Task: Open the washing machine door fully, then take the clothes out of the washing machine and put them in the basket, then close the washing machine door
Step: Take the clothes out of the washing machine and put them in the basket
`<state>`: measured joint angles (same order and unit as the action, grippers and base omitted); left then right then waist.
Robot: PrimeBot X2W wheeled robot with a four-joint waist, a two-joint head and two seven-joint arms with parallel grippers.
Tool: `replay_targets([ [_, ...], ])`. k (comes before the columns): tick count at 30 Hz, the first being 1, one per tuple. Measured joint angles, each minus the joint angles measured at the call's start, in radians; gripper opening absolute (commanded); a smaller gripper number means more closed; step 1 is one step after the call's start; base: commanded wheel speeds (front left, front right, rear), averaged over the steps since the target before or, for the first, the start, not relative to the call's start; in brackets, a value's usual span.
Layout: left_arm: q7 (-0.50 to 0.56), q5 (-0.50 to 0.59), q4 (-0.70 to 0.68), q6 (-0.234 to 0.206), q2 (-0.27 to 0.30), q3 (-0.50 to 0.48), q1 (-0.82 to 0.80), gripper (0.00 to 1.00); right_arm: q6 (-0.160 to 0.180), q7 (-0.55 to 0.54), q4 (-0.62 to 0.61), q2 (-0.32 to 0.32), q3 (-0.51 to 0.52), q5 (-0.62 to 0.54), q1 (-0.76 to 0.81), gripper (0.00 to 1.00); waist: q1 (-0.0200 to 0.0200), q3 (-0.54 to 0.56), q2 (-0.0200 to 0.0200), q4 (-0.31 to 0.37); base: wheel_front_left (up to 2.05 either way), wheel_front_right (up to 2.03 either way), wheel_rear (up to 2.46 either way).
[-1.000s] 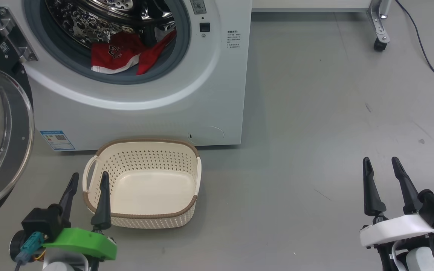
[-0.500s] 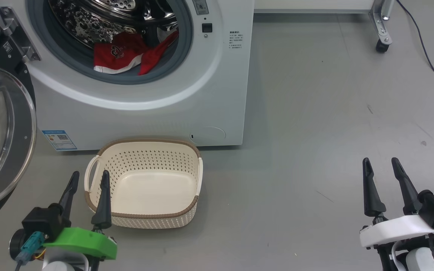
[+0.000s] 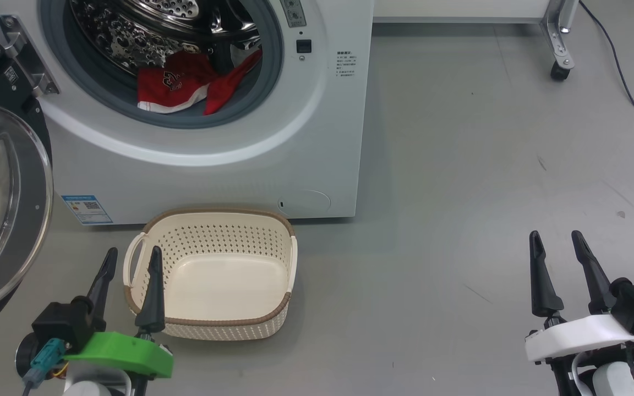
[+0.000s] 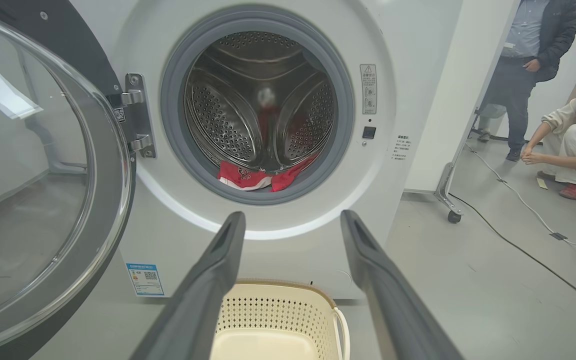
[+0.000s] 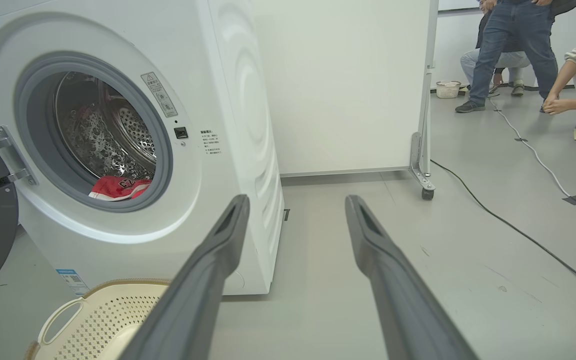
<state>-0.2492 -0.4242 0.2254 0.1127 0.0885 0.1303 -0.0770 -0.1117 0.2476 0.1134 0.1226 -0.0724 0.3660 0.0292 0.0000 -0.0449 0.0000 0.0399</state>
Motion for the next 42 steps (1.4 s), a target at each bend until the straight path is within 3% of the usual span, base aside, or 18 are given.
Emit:
replay_targets([
  [42,0.000,0.012,-0.011,0.007,0.002,0.007,0.019,1.00,-0.001,0.000,0.002,-0.006,0.007,0.000,0.000,1.00,0.0000,0.000,0.0000,-0.007,0.89,-0.91,0.02],
])
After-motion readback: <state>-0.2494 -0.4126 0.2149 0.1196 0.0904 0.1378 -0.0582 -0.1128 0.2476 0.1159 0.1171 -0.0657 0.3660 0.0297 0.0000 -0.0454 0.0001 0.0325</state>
